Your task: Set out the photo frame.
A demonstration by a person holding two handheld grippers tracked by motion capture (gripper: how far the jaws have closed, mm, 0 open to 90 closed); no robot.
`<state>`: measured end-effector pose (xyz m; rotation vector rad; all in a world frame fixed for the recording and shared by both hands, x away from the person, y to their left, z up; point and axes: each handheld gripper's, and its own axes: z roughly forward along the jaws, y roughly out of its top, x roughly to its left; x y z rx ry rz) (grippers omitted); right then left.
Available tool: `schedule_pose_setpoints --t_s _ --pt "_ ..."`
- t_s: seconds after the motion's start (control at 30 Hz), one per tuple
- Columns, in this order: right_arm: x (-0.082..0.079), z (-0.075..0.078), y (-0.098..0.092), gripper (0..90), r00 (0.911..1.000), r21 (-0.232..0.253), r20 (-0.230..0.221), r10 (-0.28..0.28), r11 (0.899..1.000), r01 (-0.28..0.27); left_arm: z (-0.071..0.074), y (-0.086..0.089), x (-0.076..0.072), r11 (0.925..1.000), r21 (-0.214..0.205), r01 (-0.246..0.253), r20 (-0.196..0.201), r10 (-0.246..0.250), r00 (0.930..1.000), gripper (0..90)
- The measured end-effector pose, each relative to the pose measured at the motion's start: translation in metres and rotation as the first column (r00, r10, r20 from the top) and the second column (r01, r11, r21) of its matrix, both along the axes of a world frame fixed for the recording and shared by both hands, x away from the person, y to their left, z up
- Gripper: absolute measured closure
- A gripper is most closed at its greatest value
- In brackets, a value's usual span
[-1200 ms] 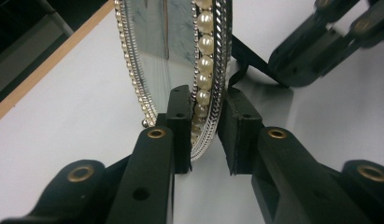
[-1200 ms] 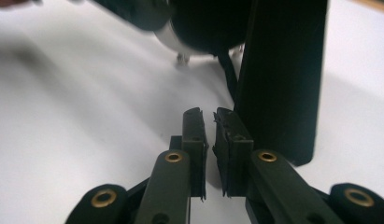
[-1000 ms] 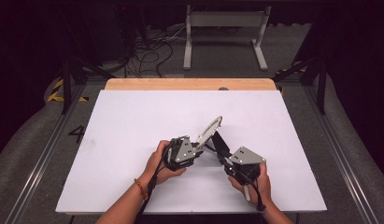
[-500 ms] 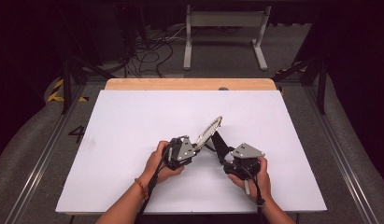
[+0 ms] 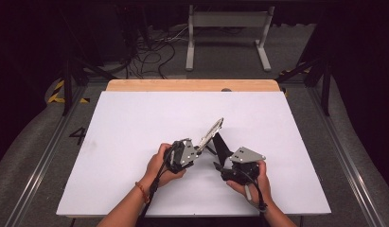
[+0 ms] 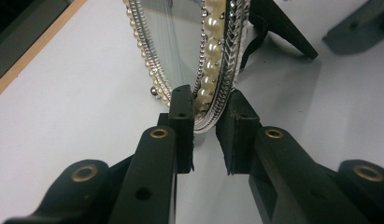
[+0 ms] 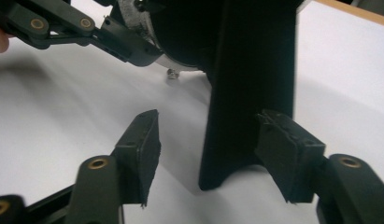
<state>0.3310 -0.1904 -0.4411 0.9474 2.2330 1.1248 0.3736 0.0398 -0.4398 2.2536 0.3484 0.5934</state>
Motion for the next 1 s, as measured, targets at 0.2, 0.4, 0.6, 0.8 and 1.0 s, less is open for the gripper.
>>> schedule_pose_setpoints --t_s 0.2,0.4,0.6,0.8,1.0 --pt "0.009 -0.012 0.001 38.1 0.9958 -0.034 0.008 -0.091 0.995 0.091 -0.002 -0.001 0.001 1.0 0.005 0.006 0.016 -0.006 0.9999 76.5" --pt "0.014 -0.015 -0.006 38.1 0.991 -0.014 -0.018 -0.133 0.991 0.132 0.0 -0.003 -0.002 0.9996 0.029 0.0 0.035 -0.001 0.9994 77.5" --pt "0.014 -0.013 -0.012 37.7 0.9884 -0.024 -0.029 -0.149 0.989 0.149 0.002 -0.01 -0.01 0.9971 0.076 0.009 0.073 -0.015 0.9972 77.3" --pt "0.013 -0.01 -0.015 40.0 0.9865 -0.047 -0.028 -0.161 0.986 0.16 0.005 -0.019 -0.016 0.9953 0.096 0.002 0.066 -0.009 0.9978 76.3" --pt "0.013 -0.009 -0.018 39.8 0.9849 -0.057 -0.031 -0.17 0.984 0.168 0.004 -0.022 -0.021 0.9979 0.063 -0.018 0.044 0.015 0.9989 75.2"
